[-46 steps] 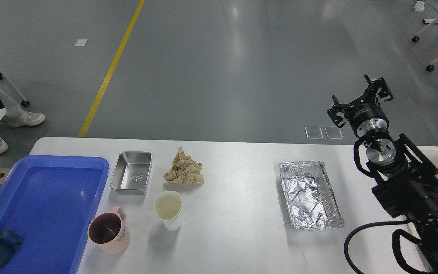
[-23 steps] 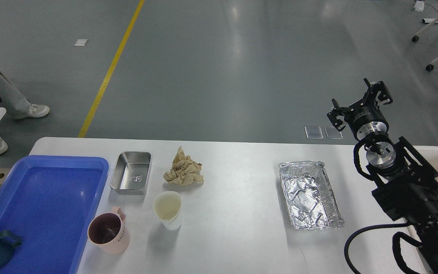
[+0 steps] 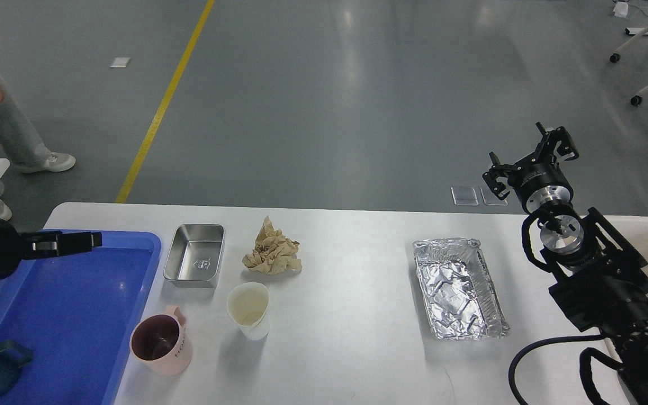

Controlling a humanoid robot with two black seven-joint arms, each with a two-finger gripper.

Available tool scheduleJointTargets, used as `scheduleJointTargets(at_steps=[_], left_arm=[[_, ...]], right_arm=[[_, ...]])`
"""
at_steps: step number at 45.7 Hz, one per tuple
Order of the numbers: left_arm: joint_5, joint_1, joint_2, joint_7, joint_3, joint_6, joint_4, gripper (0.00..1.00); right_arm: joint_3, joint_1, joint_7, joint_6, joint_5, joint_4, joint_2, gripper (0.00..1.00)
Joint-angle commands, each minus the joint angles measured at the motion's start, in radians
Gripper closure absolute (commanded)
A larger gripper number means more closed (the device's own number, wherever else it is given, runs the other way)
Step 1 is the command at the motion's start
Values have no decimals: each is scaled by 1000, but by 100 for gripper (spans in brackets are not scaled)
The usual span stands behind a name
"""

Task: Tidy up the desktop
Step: 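Reach the left gripper to the pink mug's handle and grasp it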

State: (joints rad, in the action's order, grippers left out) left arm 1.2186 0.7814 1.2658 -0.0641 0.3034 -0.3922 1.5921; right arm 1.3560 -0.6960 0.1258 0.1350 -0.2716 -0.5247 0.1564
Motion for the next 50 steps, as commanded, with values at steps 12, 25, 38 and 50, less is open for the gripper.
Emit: scheduleJointTargets(at_steps=[12,25,38,50], left_arm=[[98,2,-94,-16,-156,4,3,29],[116,-4,-109,-22,-198,9,2,36],[174,-65,-189,-23,-199,26,-7,38],[191,-88,-210,-39,-199,35,-9,38]], right_arm=[[-1,10,0,0,-1,5,0,0],[-3,15,0,0,-1,6,0,0],[-3,16,0,0,-1,3,2,0],[-6,29,0,0,-3,3,6,0]])
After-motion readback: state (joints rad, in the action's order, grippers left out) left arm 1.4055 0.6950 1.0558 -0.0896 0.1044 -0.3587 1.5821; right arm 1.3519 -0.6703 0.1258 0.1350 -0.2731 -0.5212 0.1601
